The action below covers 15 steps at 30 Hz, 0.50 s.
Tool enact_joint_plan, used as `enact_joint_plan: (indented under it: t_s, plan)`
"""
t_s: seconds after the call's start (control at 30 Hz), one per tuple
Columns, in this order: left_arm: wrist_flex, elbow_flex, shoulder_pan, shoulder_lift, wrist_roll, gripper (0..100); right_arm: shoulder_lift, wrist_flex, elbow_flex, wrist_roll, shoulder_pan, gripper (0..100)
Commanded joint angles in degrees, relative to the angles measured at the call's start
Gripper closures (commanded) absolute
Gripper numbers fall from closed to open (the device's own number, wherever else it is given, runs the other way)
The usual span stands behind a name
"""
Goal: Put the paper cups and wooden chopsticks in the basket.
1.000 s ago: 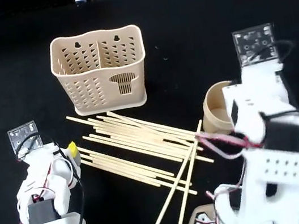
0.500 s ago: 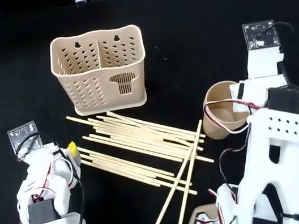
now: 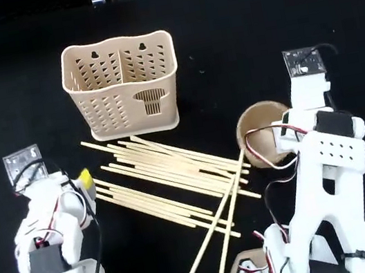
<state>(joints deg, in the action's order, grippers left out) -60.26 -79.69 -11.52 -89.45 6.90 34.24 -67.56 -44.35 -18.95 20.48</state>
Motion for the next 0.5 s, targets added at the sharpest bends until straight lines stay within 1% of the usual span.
enact_joint_plan:
  t_s: [0.0, 0.07, 0.13, 0.23, 0.37, 0.47]
  plan:
    - [-3.69, 9.98, -0.31, 0.26, -5.89, 80, 0.13, 0.88, 1.54, -0.79, -0.53, 98.6]
    - [-5.27, 14.73, -0.75, 2.55, -10.11, 80, 1.54, 0.53, 2.07, -0.44, -0.53, 98.6]
    - [-7.12, 20.88, -0.92, 7.03, -12.48, 80, 4.70, -0.44, 2.95, -0.35, -0.53, 98.6]
    - [-11.25, 33.45, -0.75, 18.11, -12.57, 80, 11.91, -4.66, 6.46, -0.26, -0.79, 98.6]
    - [-18.99, 55.16, -0.75, 37.45, -12.57, 80, 20.97, -11.87, 15.60, -0.26, -0.97, 98.6]
    - [-25.49, 73.89, -0.75, 49.93, -12.57, 80, 22.99, -14.86, 23.43, -0.26, -1.05, 98.6]
